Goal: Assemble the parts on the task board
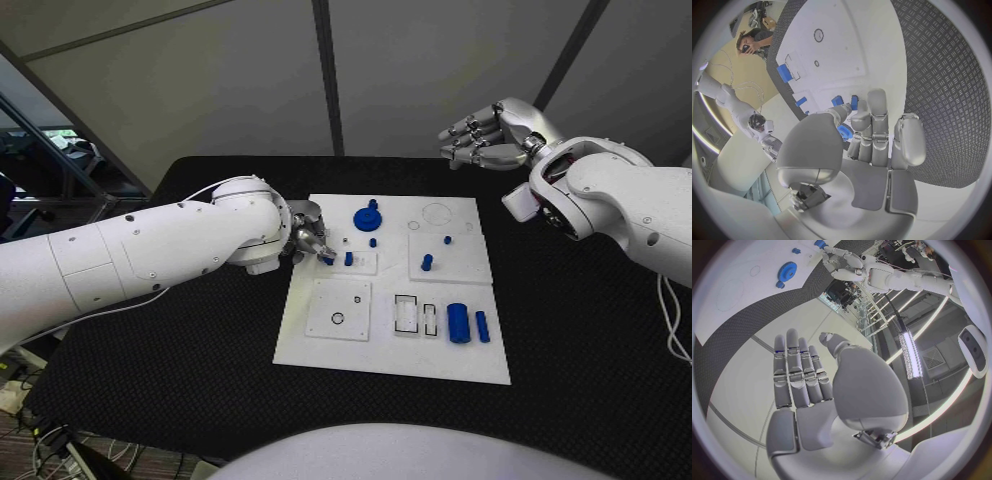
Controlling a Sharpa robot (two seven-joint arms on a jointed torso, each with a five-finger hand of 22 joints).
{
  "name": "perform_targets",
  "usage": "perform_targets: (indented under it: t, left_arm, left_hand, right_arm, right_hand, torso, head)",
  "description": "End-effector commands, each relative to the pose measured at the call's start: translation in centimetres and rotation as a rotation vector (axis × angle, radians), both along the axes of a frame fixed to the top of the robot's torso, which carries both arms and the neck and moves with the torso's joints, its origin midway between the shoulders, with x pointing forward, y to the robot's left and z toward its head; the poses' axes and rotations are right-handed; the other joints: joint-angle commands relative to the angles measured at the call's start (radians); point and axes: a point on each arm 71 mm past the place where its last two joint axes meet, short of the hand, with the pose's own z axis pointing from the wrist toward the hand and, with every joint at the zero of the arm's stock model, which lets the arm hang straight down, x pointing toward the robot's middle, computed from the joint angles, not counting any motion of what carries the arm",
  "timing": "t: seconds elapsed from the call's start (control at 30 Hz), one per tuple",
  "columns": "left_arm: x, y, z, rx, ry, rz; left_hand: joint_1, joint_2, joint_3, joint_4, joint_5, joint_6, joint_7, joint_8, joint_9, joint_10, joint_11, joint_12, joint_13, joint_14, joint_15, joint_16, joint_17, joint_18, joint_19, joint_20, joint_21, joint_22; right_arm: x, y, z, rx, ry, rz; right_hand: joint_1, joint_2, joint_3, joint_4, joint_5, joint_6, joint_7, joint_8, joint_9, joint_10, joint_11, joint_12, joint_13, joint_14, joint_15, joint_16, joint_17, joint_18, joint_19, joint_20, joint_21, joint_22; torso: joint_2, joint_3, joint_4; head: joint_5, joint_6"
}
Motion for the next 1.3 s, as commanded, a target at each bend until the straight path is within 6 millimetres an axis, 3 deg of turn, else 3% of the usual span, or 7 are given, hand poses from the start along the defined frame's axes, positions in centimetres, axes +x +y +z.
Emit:
perform_targets:
  t: [0.03, 0.1, 0.23, 0.47, 0.77, 1.3]
  left_arm:
    - [-0.05, -0.18, -0.18, 0.018, 0.014, -0.012]
    - [-0.04, -0.36, -0.23, 0.020, 0.019, -0.018]
    - [-0.05, -0.50, -0.25, 0.020, 0.021, -0.022]
    - [0.02, -0.73, -0.31, 0.022, 0.023, -0.023]
    - [0.16, -0.83, -0.47, 0.032, 0.029, -0.018]
    - [0.26, -0.72, -0.60, 0.058, 0.032, -0.022]
  left_hand:
    - [0.008, 0.001, 0.125, -0.118, 0.003, 0.007, -0.002, 0.006, 0.001, 0.008, 0.000, 0.006, 0.002, 0.002, -0.004, 0.003, 0.001, 0.005, 0.007, -0.001, 0.006, 0.021]
    - [0.004, -0.002, 0.129, -0.118, 0.003, 0.009, -0.002, 0.007, 0.002, 0.011, 0.000, 0.010, 0.006, 0.002, -0.004, 0.005, 0.002, 0.005, 0.009, -0.002, 0.007, 0.023]
    - [-0.020, -0.033, 0.143, -0.118, 0.004, 0.028, -0.012, 0.018, 0.005, 0.028, -0.008, 0.023, 0.019, 0.004, -0.006, 0.006, 0.003, 0.002, 0.018, -0.003, 0.017, 0.036]
    - [-0.063, -0.049, 0.146, -0.103, 0.001, 0.045, -0.024, 0.027, 0.009, 0.039, -0.015, 0.026, 0.019, 0.006, -0.011, 0.007, 0.004, -0.001, 0.027, -0.007, 0.026, 0.049]
    - [-0.097, -0.051, 0.128, -0.085, -0.001, 0.059, -0.031, 0.033, 0.010, 0.049, -0.020, 0.034, 0.027, 0.006, -0.015, 0.009, 0.005, -0.005, 0.038, -0.011, 0.039, 0.065]
    - [-0.104, -0.048, 0.114, -0.085, -0.001, 0.072, -0.038, 0.039, 0.012, 0.063, -0.026, 0.056, 0.052, 0.007, -0.018, 0.010, 0.007, -0.009, 0.049, -0.014, 0.051, 0.080]
  right_arm:
    - [-0.02, 0.09, 0.15, 0.005, -0.003, 0.009]
    - [-0.03, 0.11, 0.16, 0.005, -0.003, 0.010]
    - [-0.04, 0.09, 0.15, 0.004, -0.003, 0.010]
    - [-0.05, 0.09, 0.16, 0.004, -0.002, 0.009]
    - [-0.07, 0.12, 0.17, 0.004, -0.002, 0.010]
    - [-0.11, 0.09, 0.18, 0.004, -0.002, 0.010]
  right_hand:
    - [0.009, 0.002, 0.003, -0.004, 0.005, 0.004, -0.002, 0.003, 0.001, -0.005, -0.003, 0.004, -0.001, 0.000, -0.004, -0.007, -0.001, 0.011, 0.005, 0.002, -0.006, -0.002]
    - [0.009, 0.002, 0.003, -0.004, 0.005, 0.004, -0.002, 0.003, 0.001, -0.005, -0.003, 0.004, -0.001, 0.000, -0.004, -0.007, -0.001, 0.011, 0.005, 0.002, -0.006, -0.002]
    - [0.009, 0.002, 0.003, -0.004, 0.005, 0.004, -0.002, 0.003, 0.001, -0.005, -0.003, 0.004, -0.001, 0.000, -0.004, -0.007, -0.001, 0.011, 0.005, 0.002, -0.006, -0.002]
    - [0.011, 0.003, 0.005, -0.006, 0.005, 0.004, -0.002, 0.003, 0.001, -0.005, -0.003, 0.005, -0.003, 0.001, -0.004, -0.008, -0.001, 0.011, 0.007, 0.002, -0.007, -0.002]
    - [0.012, 0.003, 0.005, -0.007, 0.005, 0.004, -0.002, 0.003, 0.001, -0.005, -0.003, 0.005, -0.003, 0.001, -0.004, -0.008, -0.002, 0.011, 0.007, 0.001, -0.007, -0.002]
    - [0.012, 0.002, 0.005, -0.007, 0.004, 0.004, -0.002, 0.003, 0.001, -0.005, -0.003, 0.005, -0.003, 0.001, -0.004, -0.008, -0.002, 0.011, 0.007, 0.002, -0.008, -0.002]
  torso:
    - [0.000, 0.0001, -0.0005]
    - [0.001, 0.0005, -0.0012]
    - [0.001, 0.0004, -0.0015]
    - [0.001, 0.0010, 0.0000]
    - [0.000, 0.0001, -0.0006]
    - [0.000, -0.0009, 0.0000]
  head:
    - [-0.001, 0.000]
    - [-0.001, -0.002]
    - [-0.003, -0.004]
    - [-0.004, -0.005]
    - [-0.006, -0.006]
    - [-0.006, -0.009]
